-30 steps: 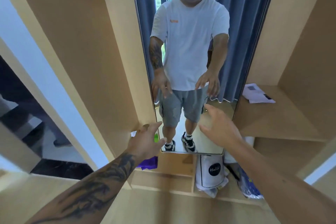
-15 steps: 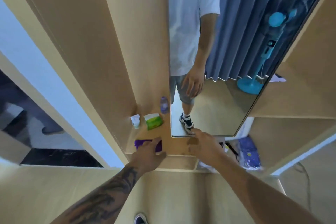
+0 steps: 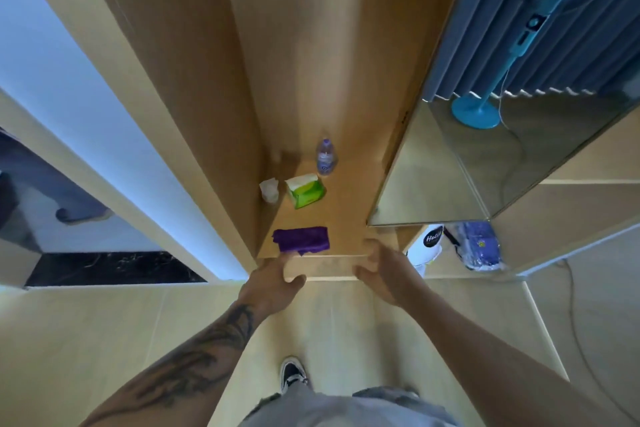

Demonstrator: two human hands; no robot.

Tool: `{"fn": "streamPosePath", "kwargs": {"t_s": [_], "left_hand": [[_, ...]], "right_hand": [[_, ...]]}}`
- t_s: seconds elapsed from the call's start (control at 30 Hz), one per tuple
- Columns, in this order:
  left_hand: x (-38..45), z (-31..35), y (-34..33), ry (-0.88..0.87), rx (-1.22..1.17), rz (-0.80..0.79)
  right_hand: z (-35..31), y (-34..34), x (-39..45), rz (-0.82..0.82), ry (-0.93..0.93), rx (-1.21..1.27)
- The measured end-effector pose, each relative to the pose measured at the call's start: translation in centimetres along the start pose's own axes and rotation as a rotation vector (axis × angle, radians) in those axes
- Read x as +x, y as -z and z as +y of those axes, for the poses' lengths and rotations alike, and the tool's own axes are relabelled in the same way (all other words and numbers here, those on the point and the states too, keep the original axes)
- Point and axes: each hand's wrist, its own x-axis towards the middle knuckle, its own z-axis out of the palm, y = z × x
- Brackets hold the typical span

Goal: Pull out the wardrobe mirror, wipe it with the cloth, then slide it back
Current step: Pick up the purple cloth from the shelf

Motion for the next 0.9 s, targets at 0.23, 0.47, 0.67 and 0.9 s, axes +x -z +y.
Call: {"fn": "streamPosePath", "kwargs": {"t_s": [0.23, 0.47, 0.67, 0.9], "left_hand": [[2.2, -2.3, 1.5, -0.095, 0.030, -0.083], [3.3, -3.6, 0.1, -0.014, -0.010, -0.138], [2.9, -4.3, -0.3, 0.055, -0.074, -0.099], [4.6, -4.0, 1.5, 0.084, -0.071, -0.066]], "right_hand": [[-2.6, -4.4, -0.4, -0.003, -0.037, 0.039], [-2.8, -4.8, 0.9, -0.028, -0.096, 0.037], [-2.4, -5.8, 2.3, -0.096, -0.158, 0.057], [-3.1, -6.0, 4.5, -0.135, -0.115, 0.083]]}}
